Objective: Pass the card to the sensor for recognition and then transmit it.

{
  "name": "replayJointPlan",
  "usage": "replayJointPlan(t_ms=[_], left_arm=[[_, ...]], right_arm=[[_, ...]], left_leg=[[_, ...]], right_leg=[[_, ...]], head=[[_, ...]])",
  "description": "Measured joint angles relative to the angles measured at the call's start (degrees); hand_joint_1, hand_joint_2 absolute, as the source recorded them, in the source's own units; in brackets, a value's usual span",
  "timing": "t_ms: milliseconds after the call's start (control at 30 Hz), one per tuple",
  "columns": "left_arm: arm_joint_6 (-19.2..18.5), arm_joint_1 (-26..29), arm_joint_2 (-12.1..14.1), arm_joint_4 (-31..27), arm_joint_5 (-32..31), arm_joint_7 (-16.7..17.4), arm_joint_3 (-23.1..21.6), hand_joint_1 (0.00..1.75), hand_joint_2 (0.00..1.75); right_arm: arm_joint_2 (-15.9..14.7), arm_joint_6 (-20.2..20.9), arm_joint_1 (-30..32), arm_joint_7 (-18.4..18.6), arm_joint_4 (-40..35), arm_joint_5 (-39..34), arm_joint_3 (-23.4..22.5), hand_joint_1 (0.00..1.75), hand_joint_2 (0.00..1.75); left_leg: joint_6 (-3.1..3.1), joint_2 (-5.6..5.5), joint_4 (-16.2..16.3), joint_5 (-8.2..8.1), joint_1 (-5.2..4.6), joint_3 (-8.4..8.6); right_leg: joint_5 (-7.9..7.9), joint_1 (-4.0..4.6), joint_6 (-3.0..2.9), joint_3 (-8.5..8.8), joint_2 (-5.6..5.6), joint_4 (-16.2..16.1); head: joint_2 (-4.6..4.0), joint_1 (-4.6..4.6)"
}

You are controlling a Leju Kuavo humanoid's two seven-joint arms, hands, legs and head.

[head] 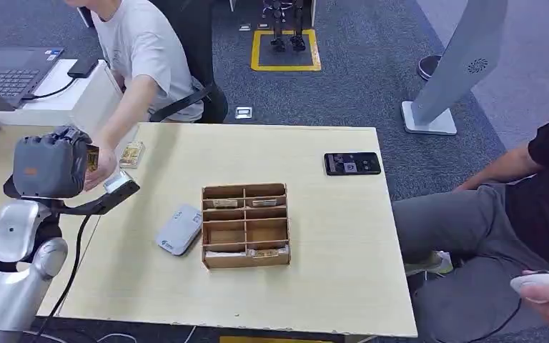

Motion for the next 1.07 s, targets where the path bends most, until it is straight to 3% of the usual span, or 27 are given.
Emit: replayJointPlan(t_ms=[33, 67, 267, 300, 867, 967, 1067], left_arm=[[0.0, 0.0, 0.0, 0.1, 0.0, 0.0, 0.0, 1.64, 1.75], [0.0, 0.0, 0.0, 0.1, -0.1, 0.0, 0.0, 1.31, 1.75], [0.4, 0.0, 0.0, 0.5, -0.5, 0.5, 0.0, 1.31, 1.75], [0.4, 0.0, 0.0, 0.5, -0.5, 0.5, 0.0, 0.0, 1.75], [4.7, 3.2, 0.3, 0.4, 2.2, -0.5, 0.6, 0.0, 1.75], [8.1, 8.7, 0.6, -1.6, 4.4, -0.5, 3.5, 0.0, 1.75], [12.1, 18.0, 0.3, -4.4, 6.9, -1.0, 10.8, 0.0, 1.75]], right_arm=[[0.0, 0.0, 0.0, 0.0, 0.0, -0.1, 0.0, 0.0, 1.75], [0.0, 0.0, 0.0, 0.1, 0.0, -0.2, 0.1, 0.0, 1.75], [0.0, 0.0, 0.0, 0.0, 0.0, -0.5, 0.3, 0.0, 1.75], [0.0, 0.0, 0.0, 0.0, 0.0, -0.5, 0.3, 0.0, 1.75], [0.0, -1.1, 0.3, -0.5, 0.0, -1.8, 0.6, 0.0, 1.75], [0.0, -2.5, 1.1, -1.0, 0.1, -3.3, 0.6, 0.0, 1.75], [0.0, -4.1, 2.4, -1.3, 0.8, -4.7, 0.4, 0.0, 1.75]], left_leg=[[0.0, 0.0, 0.0, 0.0, 0.0, 0.0], [0.0, 0.0, 0.0, 0.0, 0.0, 0.0], [0.0, 0.0, 0.0, 0.0, 0.0, 0.0], [0.0, 0.0, 0.0, 0.0, 0.0, 0.0], [0.0, 0.03, 0.0, -0.01, 0.0, -0.02], [0.02, 0.19, -0.1, -0.05, 0.0, -0.01], [-0.07, 0.36, -0.1, -0.23, 0.0, 0.09]], right_leg=[[0.0, 0.0, 0.0, 0.0, 0.0, 0.0], [0.0, 0.0, 0.0, 0.0, 0.0, 0.0], [0.0, 0.0, 0.0, 0.0, 0.0, 0.0], [0.0, 0.0, 0.0, 0.0, 0.0, 0.0], [0.0, 0.0, 0.0, 0.02, 0.03, 0.0], [-0.02, 0.0, -0.01, 0.03, 0.22, 0.0], [-0.13, 0.0, -0.04, 0.0, 0.41, 0.0]], head=[[0.0, 0.0], [0.0, 0.02], [0.0, 0.0], [0.0, 0.0], [0.0, 0.0], [0.0, 0.0], [0.0, 0.0]])
